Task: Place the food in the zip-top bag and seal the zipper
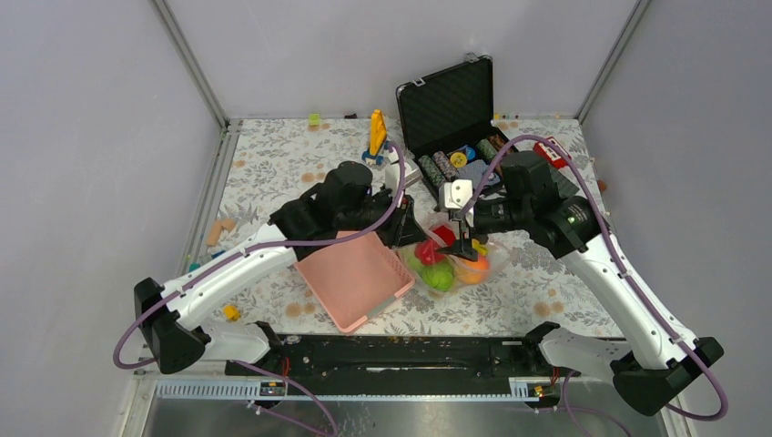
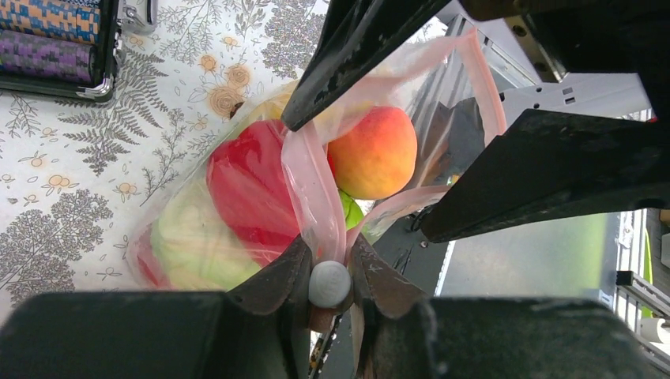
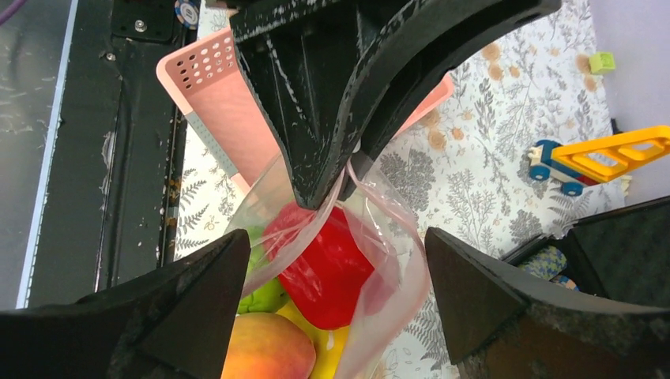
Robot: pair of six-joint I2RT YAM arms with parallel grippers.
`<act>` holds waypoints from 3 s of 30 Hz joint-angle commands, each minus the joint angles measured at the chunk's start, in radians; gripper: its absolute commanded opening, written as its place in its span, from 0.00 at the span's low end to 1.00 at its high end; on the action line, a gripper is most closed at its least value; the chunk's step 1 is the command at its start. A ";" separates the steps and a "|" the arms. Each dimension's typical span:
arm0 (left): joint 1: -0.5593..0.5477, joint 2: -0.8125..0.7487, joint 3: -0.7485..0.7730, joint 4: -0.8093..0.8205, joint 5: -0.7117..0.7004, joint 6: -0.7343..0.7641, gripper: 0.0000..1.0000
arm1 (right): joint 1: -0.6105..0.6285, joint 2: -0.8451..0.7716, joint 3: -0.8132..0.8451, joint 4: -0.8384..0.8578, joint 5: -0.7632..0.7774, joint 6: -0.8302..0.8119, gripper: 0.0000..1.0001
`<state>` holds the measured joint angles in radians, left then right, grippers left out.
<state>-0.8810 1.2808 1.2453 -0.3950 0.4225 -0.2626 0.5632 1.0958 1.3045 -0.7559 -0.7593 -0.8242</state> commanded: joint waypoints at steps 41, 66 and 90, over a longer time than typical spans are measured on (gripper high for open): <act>0.227 -0.091 -0.348 0.696 0.519 0.010 0.55 | 0.022 -0.029 -0.053 0.046 0.182 0.263 0.00; 0.226 -0.100 -0.428 0.873 0.506 -0.058 0.00 | 0.018 -0.056 -0.080 0.126 0.168 0.367 0.34; 0.225 -0.112 -0.421 0.878 0.466 -0.082 0.00 | 0.105 0.099 0.043 0.280 0.078 0.399 0.43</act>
<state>-0.6586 1.2034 0.8089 0.4118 0.8932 -0.3408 0.6540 1.1896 1.3060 -0.5095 -0.6895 -0.4366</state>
